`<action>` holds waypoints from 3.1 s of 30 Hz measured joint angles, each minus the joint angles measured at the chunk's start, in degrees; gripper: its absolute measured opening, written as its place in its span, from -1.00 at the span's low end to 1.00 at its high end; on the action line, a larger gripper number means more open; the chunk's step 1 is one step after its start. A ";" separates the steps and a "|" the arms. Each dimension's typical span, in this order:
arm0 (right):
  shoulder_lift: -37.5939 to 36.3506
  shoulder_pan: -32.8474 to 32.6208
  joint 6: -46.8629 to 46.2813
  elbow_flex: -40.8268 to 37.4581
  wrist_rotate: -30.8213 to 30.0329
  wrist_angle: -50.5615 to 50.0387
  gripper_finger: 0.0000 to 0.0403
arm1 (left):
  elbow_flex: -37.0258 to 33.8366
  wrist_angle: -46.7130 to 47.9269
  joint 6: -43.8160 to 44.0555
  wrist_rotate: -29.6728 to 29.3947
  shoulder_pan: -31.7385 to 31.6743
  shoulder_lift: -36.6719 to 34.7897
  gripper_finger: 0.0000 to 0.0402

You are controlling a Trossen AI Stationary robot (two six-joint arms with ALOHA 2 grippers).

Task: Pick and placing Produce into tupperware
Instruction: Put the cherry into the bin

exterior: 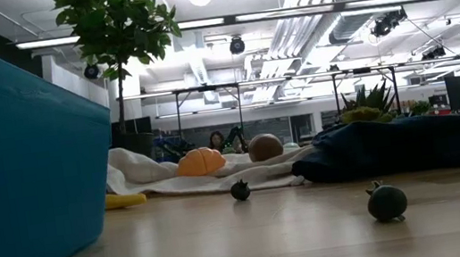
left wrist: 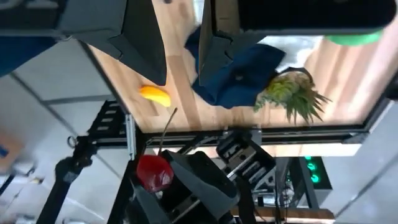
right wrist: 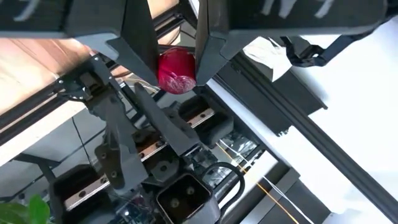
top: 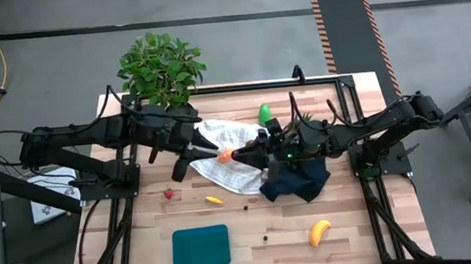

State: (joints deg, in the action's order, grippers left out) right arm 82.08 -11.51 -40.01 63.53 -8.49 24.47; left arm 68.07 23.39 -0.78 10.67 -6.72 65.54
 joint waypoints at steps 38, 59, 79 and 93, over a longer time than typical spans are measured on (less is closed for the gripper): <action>0.00 0.28 -1.31 -0.02 -0.46 -0.02 -0.63 | 0.00 -8.37 -7.00 -2.34 2.71 5.18 -0.59; 0.00 0.68 -0.94 -0.04 -0.63 -0.24 -0.63 | 0.00 -10.99 -6.51 -1.15 2.71 6.36 -0.59; 0.00 1.03 -0.92 -0.04 -0.66 -0.24 -0.63 | 0.00 -11.32 -6.43 -1.04 2.71 6.88 -0.59; 0.00 1.03 -0.90 -0.04 -0.63 -0.24 -0.63 | 0.00 -11.32 -6.40 -1.10 2.67 6.88 -0.59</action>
State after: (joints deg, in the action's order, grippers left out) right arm 82.08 -10.48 -40.91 63.48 -9.13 24.23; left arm 68.07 12.08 -7.18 9.57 -4.05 72.42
